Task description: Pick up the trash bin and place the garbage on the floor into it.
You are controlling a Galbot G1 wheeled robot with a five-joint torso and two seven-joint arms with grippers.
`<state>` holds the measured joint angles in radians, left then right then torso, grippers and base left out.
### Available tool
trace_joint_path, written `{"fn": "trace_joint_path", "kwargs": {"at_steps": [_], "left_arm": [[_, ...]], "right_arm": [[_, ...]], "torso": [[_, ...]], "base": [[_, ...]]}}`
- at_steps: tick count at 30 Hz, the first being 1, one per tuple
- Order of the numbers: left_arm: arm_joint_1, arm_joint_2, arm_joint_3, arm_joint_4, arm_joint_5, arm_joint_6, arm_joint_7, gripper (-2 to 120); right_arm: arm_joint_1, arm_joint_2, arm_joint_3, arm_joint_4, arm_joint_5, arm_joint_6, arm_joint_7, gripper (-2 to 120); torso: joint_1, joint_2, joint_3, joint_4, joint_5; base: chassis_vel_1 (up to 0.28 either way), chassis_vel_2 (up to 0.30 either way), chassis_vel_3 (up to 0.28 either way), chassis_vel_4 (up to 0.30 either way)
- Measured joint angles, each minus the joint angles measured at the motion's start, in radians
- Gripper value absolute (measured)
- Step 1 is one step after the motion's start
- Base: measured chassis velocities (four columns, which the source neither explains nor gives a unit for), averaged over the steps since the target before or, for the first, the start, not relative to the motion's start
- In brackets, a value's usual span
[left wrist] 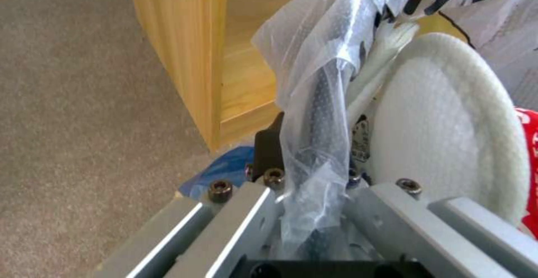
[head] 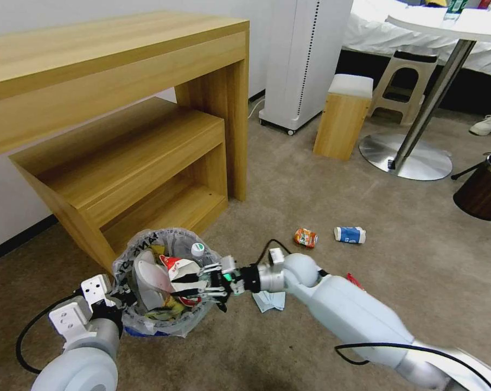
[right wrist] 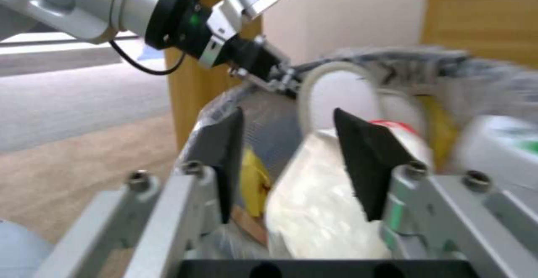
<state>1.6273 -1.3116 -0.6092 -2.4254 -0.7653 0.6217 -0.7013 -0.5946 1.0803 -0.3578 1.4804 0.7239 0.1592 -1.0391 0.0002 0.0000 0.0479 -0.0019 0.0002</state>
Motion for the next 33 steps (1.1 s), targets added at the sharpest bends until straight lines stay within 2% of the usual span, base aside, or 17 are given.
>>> {"fn": "trace_joint_path", "kwargs": {"at_steps": [1, 3, 5, 9, 10, 11, 12, 13, 15, 16, 17, 19, 20, 21, 23, 27, 33], "left_arm": [[0.000, 0.000, 0.000, 0.000, 0.000, 0.000, 0.000, 0], [0.000, 0.001, -0.004, -0.001, 0.000, 0.000, 0.000, 0], [-0.005, 0.002, -0.014, -0.003, -0.003, 0.000, 0.000, 0], [-0.009, 0.004, -0.021, -0.003, -0.007, 0.000, -0.001, 0], [-0.016, 0.004, -0.029, 0.001, -0.011, 0.000, -0.001, 0], [-0.020, 0.005, -0.034, 0.006, -0.012, 0.000, -0.001, 0], [-0.023, 0.005, -0.037, 0.012, -0.013, 0.000, -0.001, 0], [-0.023, 0.005, -0.037, 0.012, -0.013, 0.000, -0.001, 0], [-0.028, 0.003, -0.040, 0.021, -0.014, 0.000, -0.001, 0], [-0.031, -0.001, -0.043, 0.026, -0.015, 0.000, -0.001, 0], [-0.031, -0.001, -0.043, 0.026, -0.015, 0.000, -0.001, 0], [-0.046, -0.007, -0.051, 0.037, -0.022, -0.001, -0.002, 0], [-0.050, -0.007, -0.054, 0.041, -0.027, -0.002, -0.002, 0], [-0.050, -0.007, -0.054, 0.041, -0.027, -0.002, -0.002, 0], [-0.059, -0.003, -0.064, 0.047, -0.042, -0.002, -0.002, 0], [-0.071, 0.002, -0.074, 0.054, -0.055, -0.003, -0.002, 0], [-0.082, 0.006, -0.085, 0.063, -0.067, -0.003, -0.002, 0]], "right_arm": [[0.000, 0.000, 0.000, 0.000, 0.000, 0.000, 0.000, 44], [-0.008, -0.027, 0.021, 0.022, 0.006, -0.001, 0.005, 55], [-0.036, -0.082, 0.088, 0.086, 0.024, -0.013, 0.049, 66], [-0.069, -0.117, 0.145, 0.142, 0.030, -0.029, 0.117, 72], [-0.133, -0.163, 0.223, 0.220, 0.019, -0.049, 0.247, 81], [-0.193, -0.195, 0.272, 0.272, 0.012, -0.062, 0.333, 88], [-0.256, -0.222, 0.318, 0.318, 0.008, -0.077, 0.410, 91], [-0.256, -0.222, 0.318, 0.318, 0.008, -0.077, 0.410, 91], [-0.370, -0.257, 0.408, 0.387, -0.019, -0.114, 0.593, 98], [-0.453, -0.264, 0.470, 0.428, -0.038, -0.151, 0.733, 100], [-0.453, -0.264, 0.470, 0.428, -0.038, -0.151, 0.733, 100], [-0.603, -0.247, 0.574, 0.498, -0.039, -0.226, 0.952, 100], [-0.649, -0.240, 0.611, 0.509, -0.039, -0.243, 1.006, 100], [-0.649, -0.240, 0.611, 0.509, -0.039, -0.243, 1.006, 100], [-0.747, -0.222, 0.719, 0.492, -0.060, -0.251, 1.114, 100], [-0.805, -0.217, 0.796, 0.426, -0.102, -0.201, 1.178, 100], [-0.850, -0.227, 0.865, 0.353, -0.095, -0.094, 1.169, 100]], "torso": [[0.000, 0.000, 0.000, 0.0000, 0.0000], [0.000, 0.000, 0.000, -0.0001, 0.0000], [0.000, 0.000, 0.000, -0.0001, -0.0002], [0.000, 0.000, 0.000, -0.0001, 0.0001], [0.000, 0.000, 0.000, 0.0001, 0.0000], [0.000, 0.000, 0.000, 0.0000, 0.0001], [0.000, 0.000, 0.000, -0.0002, 0.0004], [0.000, 0.000, 0.000, -0.0002, 0.0004], [0.000, 0.000, 0.000, -0.0003, -0.0003], [0.000, 0.000, 0.000, -0.0001, 0.0001], [0.000, 0.000, 0.000, -0.0001, 0.0001], [0.000, 0.000, 0.000, -0.0002, 0.0000], [0.000, 0.000, 0.000, -0.0003, 0.0001], [0.000, 0.000, 0.000, -0.0003, 0.0001], [0.000, 0.000, 0.000, -0.0001, -0.0002], [0.000, 0.000, 0.000, -0.0001, 0.0000], [0.000, 0.000, 0.000, 0.0000, -0.0002]], "base": [[0.000, 0.000, 0.000, 0.000], [0.000, 0.000, 0.000, 0.000], [0.000, 0.000, 0.000, 0.000], [0.000, 0.000, 0.000, 0.000], [0.000, 0.000, 0.000, 0.000], [0.000, 0.000, 0.000, 0.000], [0.000, 0.000, 0.000, 0.000], [0.000, 0.000, 0.000, 0.000], [0.000, 0.000, 0.000, 0.000], [0.000, 0.000, 0.000, 0.000], [0.000, 0.000, 0.000, 0.000], [0.000, 0.000, 0.000, 0.000], [0.000, 0.000, 0.000, 0.000], [0.000, 0.000, 0.000, 0.000], [0.000, 0.000, 0.000, 0.000], [0.000, 0.000, 0.000, 0.000], [0.000, 0.000, 0.000, 0.000]]}}
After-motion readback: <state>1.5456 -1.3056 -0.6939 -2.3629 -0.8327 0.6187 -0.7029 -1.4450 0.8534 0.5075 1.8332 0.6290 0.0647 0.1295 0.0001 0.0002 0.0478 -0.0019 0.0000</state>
